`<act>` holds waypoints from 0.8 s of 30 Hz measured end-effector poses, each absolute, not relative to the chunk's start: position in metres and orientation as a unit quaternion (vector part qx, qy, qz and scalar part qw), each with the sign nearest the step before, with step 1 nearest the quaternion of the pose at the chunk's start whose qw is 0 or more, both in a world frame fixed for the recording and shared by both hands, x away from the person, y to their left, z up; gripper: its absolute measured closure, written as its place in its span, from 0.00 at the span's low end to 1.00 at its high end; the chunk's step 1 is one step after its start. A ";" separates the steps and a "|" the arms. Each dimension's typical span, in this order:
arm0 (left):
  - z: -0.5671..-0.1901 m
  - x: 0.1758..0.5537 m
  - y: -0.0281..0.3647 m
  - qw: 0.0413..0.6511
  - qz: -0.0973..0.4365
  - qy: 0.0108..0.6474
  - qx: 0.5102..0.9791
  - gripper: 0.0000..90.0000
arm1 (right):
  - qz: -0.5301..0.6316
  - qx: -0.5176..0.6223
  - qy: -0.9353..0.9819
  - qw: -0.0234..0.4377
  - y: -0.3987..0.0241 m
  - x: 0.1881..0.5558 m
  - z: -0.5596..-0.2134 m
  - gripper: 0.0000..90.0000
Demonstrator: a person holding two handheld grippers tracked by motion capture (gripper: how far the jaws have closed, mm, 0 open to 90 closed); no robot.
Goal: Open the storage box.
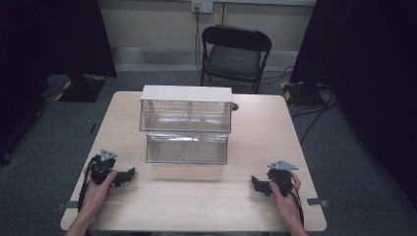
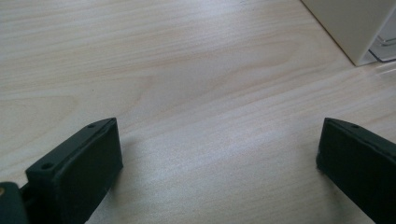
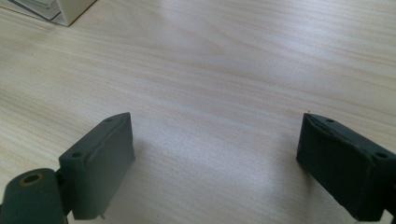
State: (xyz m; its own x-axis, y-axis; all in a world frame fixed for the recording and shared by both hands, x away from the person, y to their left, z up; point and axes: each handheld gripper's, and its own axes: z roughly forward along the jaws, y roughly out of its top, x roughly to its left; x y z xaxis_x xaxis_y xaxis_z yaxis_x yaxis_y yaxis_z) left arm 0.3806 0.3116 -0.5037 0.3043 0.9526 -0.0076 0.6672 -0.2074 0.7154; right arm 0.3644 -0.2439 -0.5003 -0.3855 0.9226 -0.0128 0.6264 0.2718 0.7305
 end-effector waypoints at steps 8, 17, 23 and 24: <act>-0.504 0.381 0.312 0.315 0.226 0.545 0.744 0.00 | 0.328 0.506 0.765 0.225 -0.244 0.365 -0.500 0.12; -0.504 0.381 0.312 0.316 0.226 0.545 0.743 0.00 | 0.326 0.507 0.767 0.221 -0.242 0.364 -0.498 0.15; -0.504 0.381 0.312 0.315 0.226 0.545 0.743 0.00 | 0.335 0.496 0.772 0.217 -0.233 0.363 -0.494 0.16; -0.504 0.381 0.312 0.316 0.226 0.545 0.743 0.00 | 0.336 0.494 0.772 0.218 -0.231 0.362 -0.493 0.16</act>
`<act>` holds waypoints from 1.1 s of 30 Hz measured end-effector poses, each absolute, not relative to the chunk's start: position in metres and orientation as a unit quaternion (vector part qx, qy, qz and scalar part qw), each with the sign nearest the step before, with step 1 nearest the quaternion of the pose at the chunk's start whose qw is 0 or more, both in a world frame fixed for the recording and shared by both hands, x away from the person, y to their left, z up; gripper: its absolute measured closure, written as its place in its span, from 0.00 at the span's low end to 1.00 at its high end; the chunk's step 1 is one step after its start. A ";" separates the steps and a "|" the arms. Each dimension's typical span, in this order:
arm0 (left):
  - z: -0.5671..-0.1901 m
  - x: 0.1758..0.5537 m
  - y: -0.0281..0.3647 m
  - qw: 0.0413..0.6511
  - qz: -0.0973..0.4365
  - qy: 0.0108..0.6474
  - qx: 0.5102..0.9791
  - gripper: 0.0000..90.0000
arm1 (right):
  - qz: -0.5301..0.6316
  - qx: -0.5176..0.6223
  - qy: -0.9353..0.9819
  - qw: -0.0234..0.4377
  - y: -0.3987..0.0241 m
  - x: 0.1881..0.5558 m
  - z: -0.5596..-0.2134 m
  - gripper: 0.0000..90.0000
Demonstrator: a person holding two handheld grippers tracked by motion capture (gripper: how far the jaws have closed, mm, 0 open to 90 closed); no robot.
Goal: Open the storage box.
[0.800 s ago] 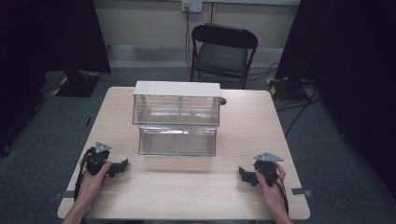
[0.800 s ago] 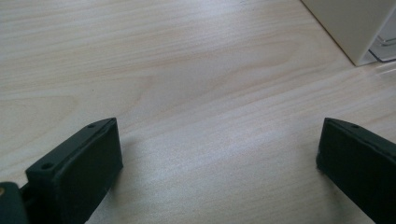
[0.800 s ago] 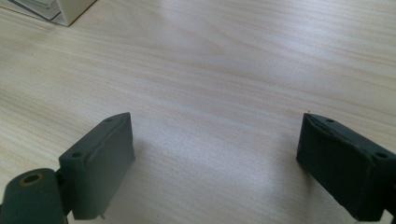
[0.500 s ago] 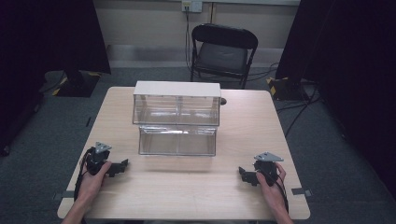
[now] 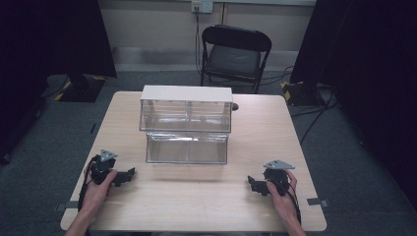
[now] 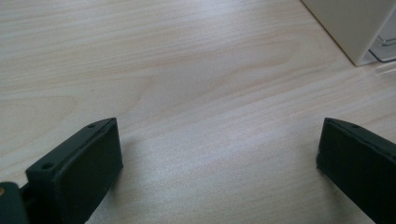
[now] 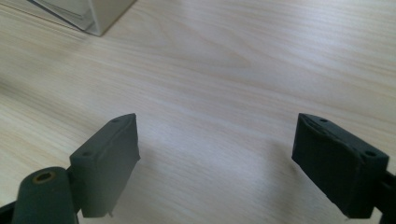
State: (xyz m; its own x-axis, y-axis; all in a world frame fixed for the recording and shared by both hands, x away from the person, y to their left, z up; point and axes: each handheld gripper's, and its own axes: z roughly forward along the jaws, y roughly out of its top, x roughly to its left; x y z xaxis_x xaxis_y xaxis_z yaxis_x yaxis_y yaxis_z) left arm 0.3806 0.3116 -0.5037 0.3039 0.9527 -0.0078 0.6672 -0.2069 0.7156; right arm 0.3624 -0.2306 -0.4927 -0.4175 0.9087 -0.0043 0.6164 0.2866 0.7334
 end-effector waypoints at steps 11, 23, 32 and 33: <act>-0.504 0.381 0.312 0.315 0.226 0.545 0.743 0.00 | 0.357 0.476 0.775 0.212 -0.215 0.362 -0.483 0.16; -0.504 0.381 0.312 0.315 0.226 0.545 0.743 0.00 | 0.381 0.451 0.783 0.196 -0.190 0.358 -0.472 0.16; -0.504 0.381 0.312 0.315 0.226 0.545 0.743 0.00 | 0.396 0.436 0.786 0.187 -0.180 0.358 -0.465 0.16; -0.504 0.381 0.312 0.315 0.226 0.545 0.743 0.00 | 0.396 0.434 0.787 0.185 -0.179 0.358 -0.465 0.16</act>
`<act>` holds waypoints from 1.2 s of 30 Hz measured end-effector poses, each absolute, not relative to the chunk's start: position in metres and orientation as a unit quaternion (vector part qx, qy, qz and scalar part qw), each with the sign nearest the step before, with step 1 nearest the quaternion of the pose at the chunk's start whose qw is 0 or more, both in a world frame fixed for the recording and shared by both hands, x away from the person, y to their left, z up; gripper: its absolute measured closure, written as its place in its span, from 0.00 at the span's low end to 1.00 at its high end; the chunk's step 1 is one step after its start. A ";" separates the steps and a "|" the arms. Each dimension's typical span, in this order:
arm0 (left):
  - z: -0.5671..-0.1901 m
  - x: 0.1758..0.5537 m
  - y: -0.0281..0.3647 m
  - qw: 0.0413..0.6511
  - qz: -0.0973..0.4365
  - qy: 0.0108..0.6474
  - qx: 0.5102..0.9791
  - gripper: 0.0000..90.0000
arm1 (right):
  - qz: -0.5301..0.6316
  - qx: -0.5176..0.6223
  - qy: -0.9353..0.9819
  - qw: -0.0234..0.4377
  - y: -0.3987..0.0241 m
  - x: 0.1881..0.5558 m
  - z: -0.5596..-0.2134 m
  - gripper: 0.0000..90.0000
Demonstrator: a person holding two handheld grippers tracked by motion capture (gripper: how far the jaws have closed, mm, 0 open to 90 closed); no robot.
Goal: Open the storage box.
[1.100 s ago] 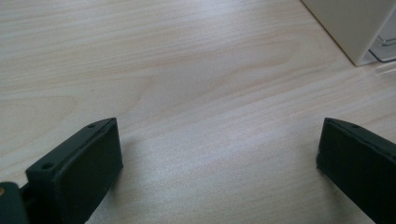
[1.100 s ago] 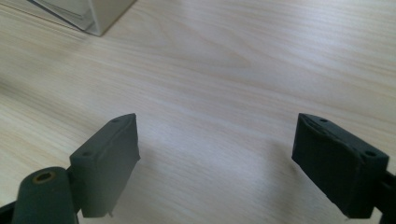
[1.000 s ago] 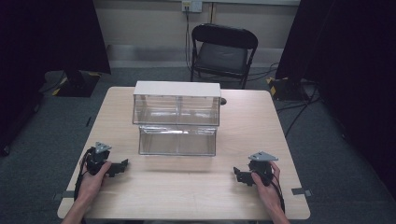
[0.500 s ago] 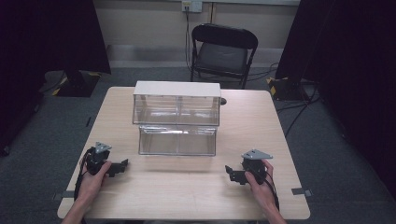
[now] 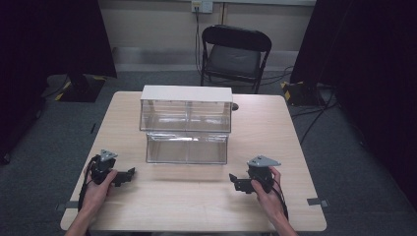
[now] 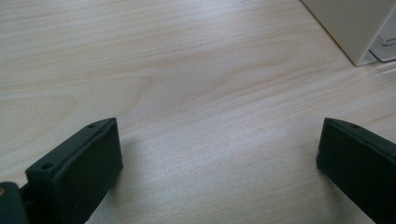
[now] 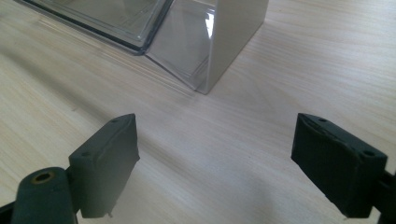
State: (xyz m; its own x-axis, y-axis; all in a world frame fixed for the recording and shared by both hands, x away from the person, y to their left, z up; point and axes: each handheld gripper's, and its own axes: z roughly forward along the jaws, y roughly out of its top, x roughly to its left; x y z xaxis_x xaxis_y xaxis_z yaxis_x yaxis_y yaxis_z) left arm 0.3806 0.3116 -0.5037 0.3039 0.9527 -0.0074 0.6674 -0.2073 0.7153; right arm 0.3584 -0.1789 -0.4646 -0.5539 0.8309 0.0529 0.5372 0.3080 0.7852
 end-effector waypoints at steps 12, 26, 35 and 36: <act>-0.504 0.381 0.312 0.315 0.226 0.545 0.743 0.00 | 0.404 0.410 0.798 0.180 -0.158 0.365 -0.463 0.16; -0.504 0.381 0.312 0.315 0.226 0.545 0.743 0.00 | 0.398 0.400 0.806 0.177 -0.130 0.383 -0.460 0.16; -0.504 0.381 0.312 0.315 0.226 0.545 0.743 0.00 | 0.405 0.405 0.801 0.174 -0.119 0.394 -0.466 0.16; -0.504 0.381 0.312 0.315 0.226 0.545 0.743 0.00 | 0.407 0.405 0.800 0.174 -0.118 0.393 -0.467 0.16</act>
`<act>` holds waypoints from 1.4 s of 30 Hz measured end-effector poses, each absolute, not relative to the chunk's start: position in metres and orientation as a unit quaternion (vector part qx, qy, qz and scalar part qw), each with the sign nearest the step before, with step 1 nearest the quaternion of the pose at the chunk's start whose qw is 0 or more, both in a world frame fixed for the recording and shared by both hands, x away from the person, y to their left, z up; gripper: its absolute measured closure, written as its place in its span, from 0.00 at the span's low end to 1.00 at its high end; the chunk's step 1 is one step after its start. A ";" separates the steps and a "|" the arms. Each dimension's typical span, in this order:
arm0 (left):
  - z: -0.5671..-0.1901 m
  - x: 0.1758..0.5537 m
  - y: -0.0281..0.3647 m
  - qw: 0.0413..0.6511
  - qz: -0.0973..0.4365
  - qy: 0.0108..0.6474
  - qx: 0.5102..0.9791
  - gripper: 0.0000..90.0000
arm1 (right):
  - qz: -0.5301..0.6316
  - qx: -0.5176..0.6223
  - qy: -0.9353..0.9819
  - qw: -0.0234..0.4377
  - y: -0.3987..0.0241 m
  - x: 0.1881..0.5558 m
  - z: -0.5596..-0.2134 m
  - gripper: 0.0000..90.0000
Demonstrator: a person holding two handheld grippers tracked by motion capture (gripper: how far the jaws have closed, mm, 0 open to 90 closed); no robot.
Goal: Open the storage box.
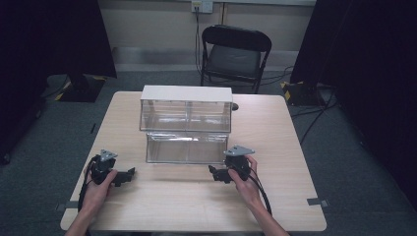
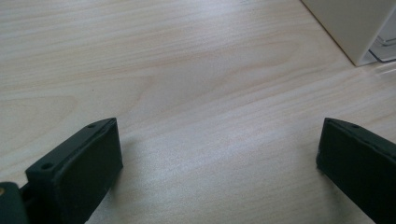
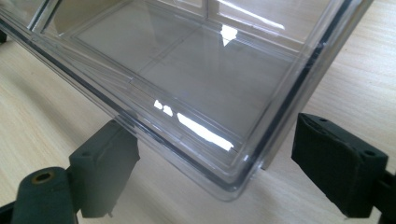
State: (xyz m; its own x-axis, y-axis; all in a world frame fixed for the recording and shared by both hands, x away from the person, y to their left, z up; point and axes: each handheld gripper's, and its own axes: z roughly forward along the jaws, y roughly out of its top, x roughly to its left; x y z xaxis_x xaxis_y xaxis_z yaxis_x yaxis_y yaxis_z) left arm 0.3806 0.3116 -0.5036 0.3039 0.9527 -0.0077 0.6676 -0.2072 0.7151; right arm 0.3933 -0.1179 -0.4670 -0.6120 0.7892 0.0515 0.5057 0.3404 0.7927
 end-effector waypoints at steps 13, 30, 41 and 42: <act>-0.504 0.381 0.312 0.315 0.226 0.545 0.743 0.00 | 0.418 0.406 0.793 0.175 -0.117 0.392 -0.467 0.16; -0.504 0.381 0.312 0.315 0.226 0.545 0.743 0.00 | 0.427 0.405 0.788 0.179 -0.115 0.387 -0.462 0.15; -0.504 0.381 0.312 0.315 0.226 0.545 0.743 0.00 | 0.426 0.404 0.788 0.185 -0.115 0.384 -0.460 0.15; -0.504 0.381 0.312 0.315 0.226 0.545 0.743 0.00 | 0.426 0.403 0.788 0.186 -0.114 0.383 -0.460 0.15</act>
